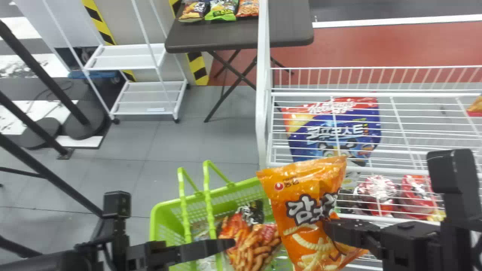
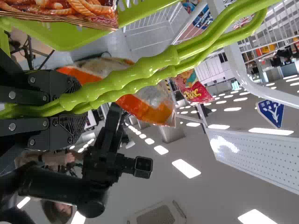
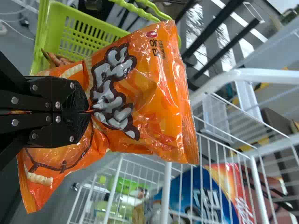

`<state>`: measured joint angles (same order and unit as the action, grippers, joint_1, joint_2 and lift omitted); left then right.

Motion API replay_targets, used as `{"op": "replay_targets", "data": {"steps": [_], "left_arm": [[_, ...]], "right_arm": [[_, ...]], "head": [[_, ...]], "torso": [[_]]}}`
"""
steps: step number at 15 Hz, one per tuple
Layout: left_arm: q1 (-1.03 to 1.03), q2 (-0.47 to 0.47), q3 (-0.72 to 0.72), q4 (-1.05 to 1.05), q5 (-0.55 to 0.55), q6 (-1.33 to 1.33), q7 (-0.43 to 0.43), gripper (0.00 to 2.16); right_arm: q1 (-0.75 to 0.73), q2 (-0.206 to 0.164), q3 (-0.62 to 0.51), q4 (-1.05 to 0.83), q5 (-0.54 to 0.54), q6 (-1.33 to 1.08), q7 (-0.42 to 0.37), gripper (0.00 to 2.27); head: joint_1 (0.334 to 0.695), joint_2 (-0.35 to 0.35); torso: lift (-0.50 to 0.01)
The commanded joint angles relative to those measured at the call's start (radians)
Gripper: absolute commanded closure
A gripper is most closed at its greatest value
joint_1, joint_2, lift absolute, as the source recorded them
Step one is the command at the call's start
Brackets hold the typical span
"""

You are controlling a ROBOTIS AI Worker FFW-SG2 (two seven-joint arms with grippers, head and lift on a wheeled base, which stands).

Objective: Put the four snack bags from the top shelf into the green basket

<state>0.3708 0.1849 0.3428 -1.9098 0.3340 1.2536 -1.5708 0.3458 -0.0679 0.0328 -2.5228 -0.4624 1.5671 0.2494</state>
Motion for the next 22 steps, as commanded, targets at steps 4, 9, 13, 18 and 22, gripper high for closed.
{"op": "replay_targets", "data": {"steps": [4, 9, 13, 18, 22], "left_arm": [[0.000, -0.002, -0.041, -0.025, 0.003, 0.010, -0.010, 2.15], [0.002, -0.004, -0.056, -0.028, 0.003, 0.010, -0.010, 2.15], [0.002, -0.002, -0.067, -0.029, 0.003, 0.010, -0.010, 2.15], [0.003, 0.010, -0.059, -0.026, 0.016, 0.010, -0.010, 2.15], [0.007, 0.013, -0.042, -0.023, 0.022, 0.007, -0.010, 2.15]], "right_arm": [[-0.105, 0.014, 0.243, 0.228, 0.037, 0.005, -0.033, 2.26], [-0.202, 0.040, 0.366, 0.392, 0.044, -0.077, -0.093, 2.26], [-0.298, 0.043, 0.490, 0.596, 0.149, -0.451, -0.142, 2.00], [-0.329, 0.037, 0.498, 0.607, 0.105, -0.227, -0.105, 0.00], [-0.217, 0.025, 0.299, 0.317, 0.103, -0.058, -0.053, 0.04]], "head": [[0.695, 0.317], [0.695, 0.350], [0.695, 0.350], [0.695, 0.350], [0.695, 0.350]], "torso": [[0.000], [0.000], [0.000], [0.000], [0.000]]}}
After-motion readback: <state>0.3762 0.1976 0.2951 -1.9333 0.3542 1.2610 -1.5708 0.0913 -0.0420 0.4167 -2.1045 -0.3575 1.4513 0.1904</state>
